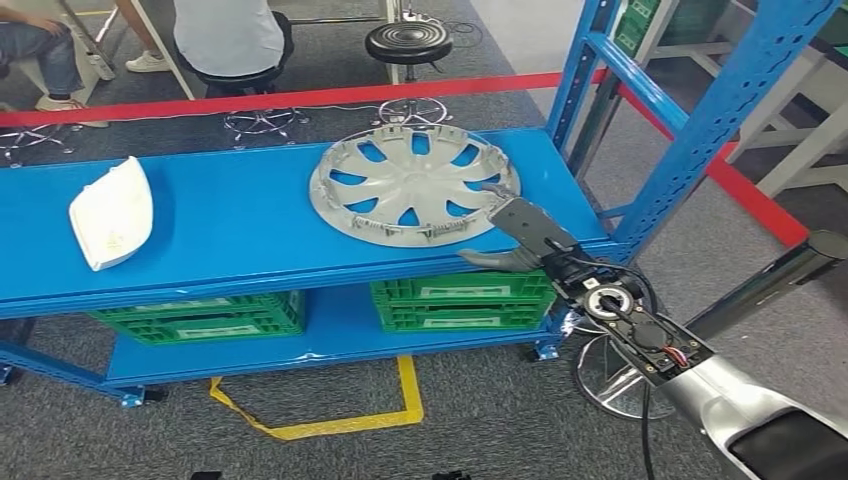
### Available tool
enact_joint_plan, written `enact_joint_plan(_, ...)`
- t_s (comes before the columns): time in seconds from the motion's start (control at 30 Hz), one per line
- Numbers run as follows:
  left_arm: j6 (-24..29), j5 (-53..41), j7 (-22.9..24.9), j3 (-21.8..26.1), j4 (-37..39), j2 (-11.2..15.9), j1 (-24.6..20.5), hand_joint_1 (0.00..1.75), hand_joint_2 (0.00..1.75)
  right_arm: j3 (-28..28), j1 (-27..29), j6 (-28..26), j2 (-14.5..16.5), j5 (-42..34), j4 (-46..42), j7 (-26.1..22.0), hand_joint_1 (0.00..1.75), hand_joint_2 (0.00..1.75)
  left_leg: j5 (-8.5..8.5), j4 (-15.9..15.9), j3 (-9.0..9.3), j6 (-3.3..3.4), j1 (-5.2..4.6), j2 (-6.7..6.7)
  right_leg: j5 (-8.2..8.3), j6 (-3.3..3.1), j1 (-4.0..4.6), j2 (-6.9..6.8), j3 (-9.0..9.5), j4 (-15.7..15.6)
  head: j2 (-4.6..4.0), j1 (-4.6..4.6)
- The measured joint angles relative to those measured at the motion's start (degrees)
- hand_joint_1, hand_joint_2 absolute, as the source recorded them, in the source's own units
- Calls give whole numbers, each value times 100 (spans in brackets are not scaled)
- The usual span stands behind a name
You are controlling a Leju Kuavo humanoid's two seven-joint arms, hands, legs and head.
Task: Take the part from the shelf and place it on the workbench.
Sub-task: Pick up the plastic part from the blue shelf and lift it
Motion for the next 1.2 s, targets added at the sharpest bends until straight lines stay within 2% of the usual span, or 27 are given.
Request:
enact_joint_plan(0.03,1,2,0,0,0,-1,1,0,0,-1,-1,0,0,1,-3,8,0,175,-32,6,35,-23,-2,0,187,-1,-6,-22,181,-395,0,14)
enact_joint_plan(0.07,2,4,0,0,0,1,-3,0,0,1,-6,2,0,1,-8,18,0,175,-62,25,54,-50,-9,0,306,-17,-4,-36,349,-741,0,23)
enact_joint_plan(0.1,3,6,0,-1,0,3,-7,0,0,2,-7,3,0,2,-15,30,0,175,-79,35,59,-81,-16,1,349,-48,4,-44,454,-949,0,25)
enact_joint_plan(0.2,5,8,0,-2,0,9,-11,0,0,1,-1,7,0,2,-36,51,0,175,-92,36,43,-165,-26,12,324,-173,19,-15,512,-1052,0,-11)
enact_joint_plan(0.27,6,7,0,-2,0,9,-21,0,0,0,-9,8,0,8,-62,52,0,175,-216,239,-41,-222,-21,11,332,-236,0,1,546,-1091,-1,-55)
enact_joint_plan(0.3,7,5,0,-2,0,9,-29,0,0,0,-16,8,0,12,-74,52,0,175,-354,535,-194,-249,-13,6,331,-265,-9,2,565,-1107,-1,-88)
enact_joint_plan(0.37,7,4,0,-3,0,9,-37,0,0,1,-21,9,0,17,-84,55,0,175,-658,1378,-680,-285,0,2,312,-305,0,4,575,-1110,-1,-150)
enact_joint_plan(0.4,7,4,0,-3,0,10,-31,0,0,2,-17,9,0,16,-84,56,0,175,-726,1711,-905,-292,4,2,299,-317,5,8,582,-1110,-1,-164)
enact_joint_plan(0.43,7,4,0,-4,0,10,-24,0,0,3,-13,9,0,16,-84,57,0,175,-681,1834,-1029,-290,5,2,286,-323,8,16,596,-1110,-1,-169)
enact_joint_plan(0.47,7,4,0,-4,0,9,-19,0,0,3,-13,9,0,16,-85,57,0,175,-519,1710,-1025,-279,5,2,268,-322,9,27,620,-1110,-1,-174)
enact_joint_plan(0.53,7,4,0,-4,0,12,-21,0,0,2,-18,13,0,19,-88,57,0,175,-30,901,-707,-231,4,-4,222,-303,8,49,688,-1112,-1,-186)
enact_joint_plan(0.57,7,4,1,-4,0,14,-29,0,0,2,-21,14,0,21,-92,57,0,175,141,494,-525,-205,-7,-9,193,-281,20,58,712,-1111,-1,-196)
enact_joint_plan(0.6,7,4,1,-4,0,16,-36,0,0,2,-23,15,0,24,-96,58,0,175,226,220,-403,-181,-18,-13,170,-256,28,65,726,-1114,-1,-197)
enact_joint_plan(0.63,7,4,3,-4,0,18,-42,0,0,2,-24,15,0,25,-100,60,0,175,230,97,-349,-160,-31,-16,150,-229,33,71,732,-1122,-1,-195)
enact_joint_plan(0.7,7,4,6,-4,0,19,-46,0,0,2,-24,16,0,26,-109,63,0,175,203,60,-323,-112,-38,-12,122,-168,35,74,748,-1155,0,-184)
enact_joint_plan(0.77,7,4,7,-5,0,18,-46,0,0,1,-29,17,0,28,-124,60,0,175,197,6,-264,-50,-14,-5,18,-118,30,52,701,-1021,0,-165)
enact_joint_plan(0.8,8,4,8,-5,0,16,-47,0,0,0,-37,17,-1,30,-132,59,0,175,192,-20,-226,-19,2,0,-109,-100,30,40,590,-775,-1,-139)
enact_joint_plan(0.87,9,5,8,-9,0,17,-43,0,0,-1,-48,16,-2,34,-133,64,0,175,151,-27,-172,26,3,1,-448,-80,27,25,182,39,-1,-79)
enact_joint_plan(0.9,8,7,9,-10,0,16,-39,0,0,1,-41,16,-2,37,-132,69,0,175,128,-26,-145,34,1,0,-553,-70,27,24,-29,407,-1,-56)
enact_joint_plan(0.93,8,9,9,-13,0,15,-35,0,0,3,-33,20,-2,44,-132,74,0,175,102,-25,-115,36,0,-4,-551,-63,27,22,-166,599,-1,-39)
enact_joint_plan(0.97,7,10,9,-16,0,15,-32,0,0,6,-30,27,-2,57,-132,79,0,175,74,-23,-78,30,0,-9,-426,-62,27,18,-190,555,-1,-21)
enact_joint_plan(1.0,5,10,9,-21,0,13,-31,0,0,8,-37,38,-2,73,-132,83,0,175,43,-22,-31,20,0,-14,-196,-69,26,12,-95,267,-1,2)
enact_joint_plan(1.03,3,10,9,-27,0,11,-31,0,0,10,-53,51,-2,92,-132,89,0,175,8,-22,20,3,-1,-18,75,-83,26,3,70,-162,0,29)
enact_joint_plan(1.07,1,10,9,-32,0,9,-34,0,0,14,-77,62,-2,111,-130,97,0,175,-27,-16,57,-20,-12,-21,276,-100,34,-7,244,-565,0,43)
enact_joint_plan(1.1,-4,10,10,-36,0,7,-40,0,0,22,-109,76,-2,130,-128,113,0,175,-52,-8,73,-45,-21,-23,392,-124,42,-12,390,-885,0,53)
enact_joint_plan(1.13,-8,10,14,-40,0,7,-46,0,0,33,-136,89,-2,149,-127,130,0,175,-64,-4,72,-72,-28,-23,425,-146,52,-12,469,-1059,0,48)
enact_joint_plan(1.2,-15,10,25,-48,0,5,-58,0,0,55,-191,125,-2,181,-124,170,0,175,-67,-8,57,-121,-32,-19,387,-197,60,7,511,-1132,-1,27)
